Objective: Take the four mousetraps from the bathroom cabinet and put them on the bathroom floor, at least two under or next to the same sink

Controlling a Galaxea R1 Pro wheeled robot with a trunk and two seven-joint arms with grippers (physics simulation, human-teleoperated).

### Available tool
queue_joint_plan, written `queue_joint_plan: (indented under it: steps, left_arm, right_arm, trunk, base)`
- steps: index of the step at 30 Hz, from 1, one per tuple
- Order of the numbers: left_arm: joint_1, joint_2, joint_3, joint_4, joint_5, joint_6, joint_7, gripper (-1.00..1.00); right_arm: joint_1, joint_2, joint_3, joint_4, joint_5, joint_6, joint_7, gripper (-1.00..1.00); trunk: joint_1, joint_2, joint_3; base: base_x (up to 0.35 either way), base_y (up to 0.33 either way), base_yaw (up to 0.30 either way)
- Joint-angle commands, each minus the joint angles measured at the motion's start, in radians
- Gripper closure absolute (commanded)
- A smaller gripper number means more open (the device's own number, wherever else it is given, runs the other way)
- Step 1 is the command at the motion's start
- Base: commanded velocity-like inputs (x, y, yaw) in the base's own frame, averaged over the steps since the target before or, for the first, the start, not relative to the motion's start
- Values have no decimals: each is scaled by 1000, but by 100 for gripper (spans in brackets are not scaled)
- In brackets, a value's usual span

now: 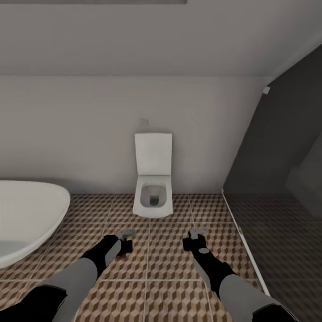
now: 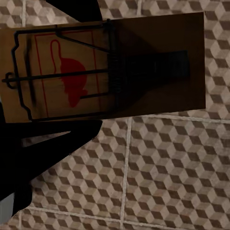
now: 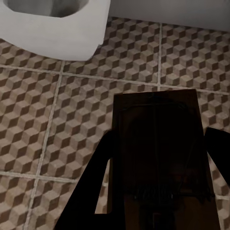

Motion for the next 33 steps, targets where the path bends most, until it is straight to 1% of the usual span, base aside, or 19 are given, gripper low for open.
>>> queue_joint_plan:
  steps: [1, 6, 13, 25, 33]
  left_arm:
    - [0, 0, -8, -2, 10, 5, 10, 100]
    - [0, -3, -6, -2, 11, 5, 9, 100]
    - [0, -9, -6, -2, 11, 5, 9, 100]
    - [0, -11, -6, -2, 11, 5, 9, 100]
    - [0, -12, -6, -2, 11, 5, 9, 100]
  right_arm:
    - [-1, 0, 8, 0, -9, -2, -7, 100]
    - [-1, 0, 7, 0, -9, -2, -7, 100]
    - [-1, -1, 8, 0, -9, -2, -7, 100]
    - [-1, 0, 8, 4, -9, -2, -6, 100]
    - [-1, 0, 8, 5, -9, -1, -7, 100]
  trunk:
    - [1, -2, -3]
    - [1, -2, -12]
    - [1, -2, -23]
    - [1, -2, -43]
    - [32, -58, -81]
  base:
    - [320, 0, 0]
    - [116, 0, 0]
    - [9, 0, 0]
    - [0, 0, 0]
    - [0, 0, 0]
